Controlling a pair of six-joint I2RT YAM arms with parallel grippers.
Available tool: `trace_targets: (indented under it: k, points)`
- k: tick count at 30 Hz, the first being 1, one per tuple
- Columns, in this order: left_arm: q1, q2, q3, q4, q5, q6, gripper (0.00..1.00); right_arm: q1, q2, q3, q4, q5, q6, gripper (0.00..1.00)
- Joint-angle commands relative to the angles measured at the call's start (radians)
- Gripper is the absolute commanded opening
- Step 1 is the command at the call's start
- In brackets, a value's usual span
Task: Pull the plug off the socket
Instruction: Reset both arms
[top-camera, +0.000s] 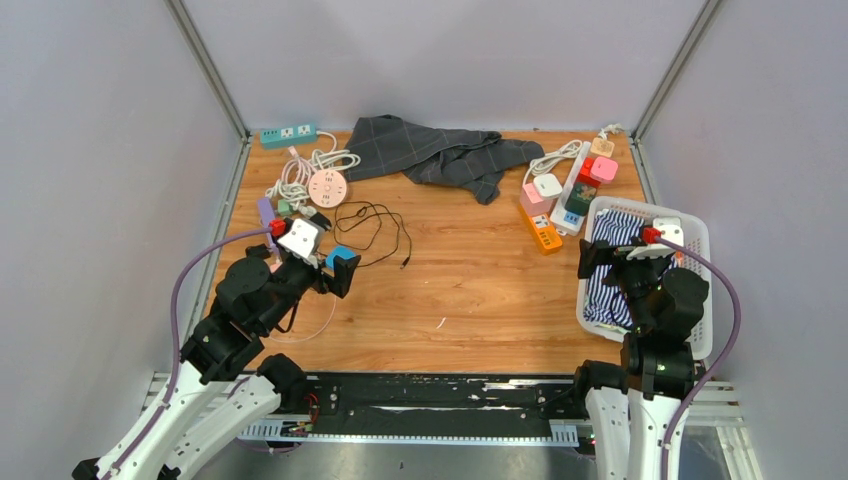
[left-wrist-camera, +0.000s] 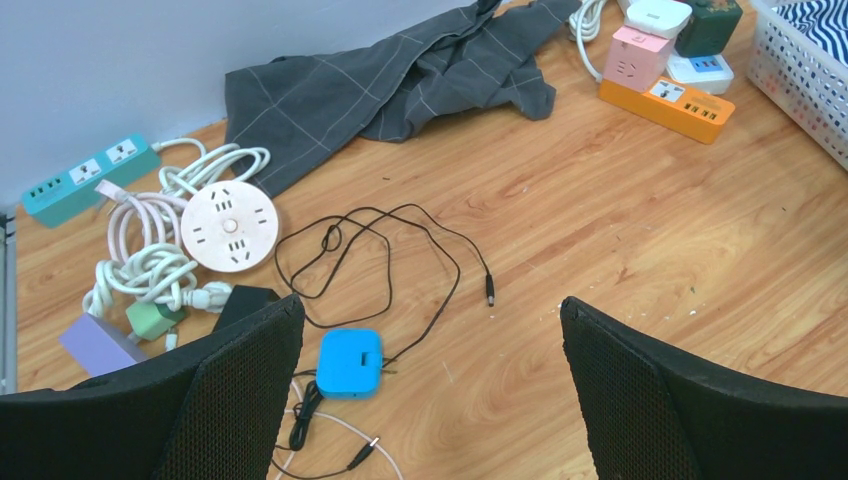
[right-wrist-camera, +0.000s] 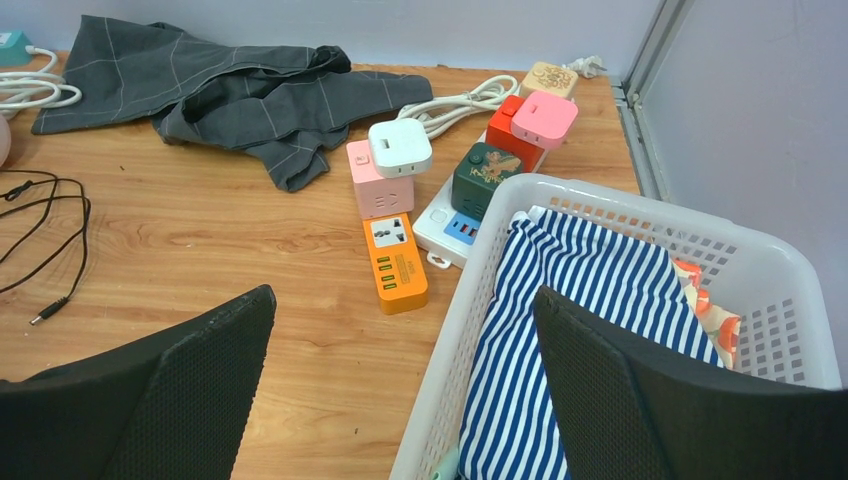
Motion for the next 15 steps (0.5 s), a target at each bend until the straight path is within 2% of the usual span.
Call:
trace_targets:
  k: [1, 15]
  points:
    - [-0.006, -0.003, -0.011, -0.002, 0.004, 0.007, 1.00, -0.011, -0.013, 0.017, 0.002, -0.027, -0.007, 1.00]
    - [-0.006, 0.005, -0.011, -0.002, 0.009, 0.007, 1.00, -0.012, -0.014, 0.015, 0.005, -0.025, 0.000, 1.00]
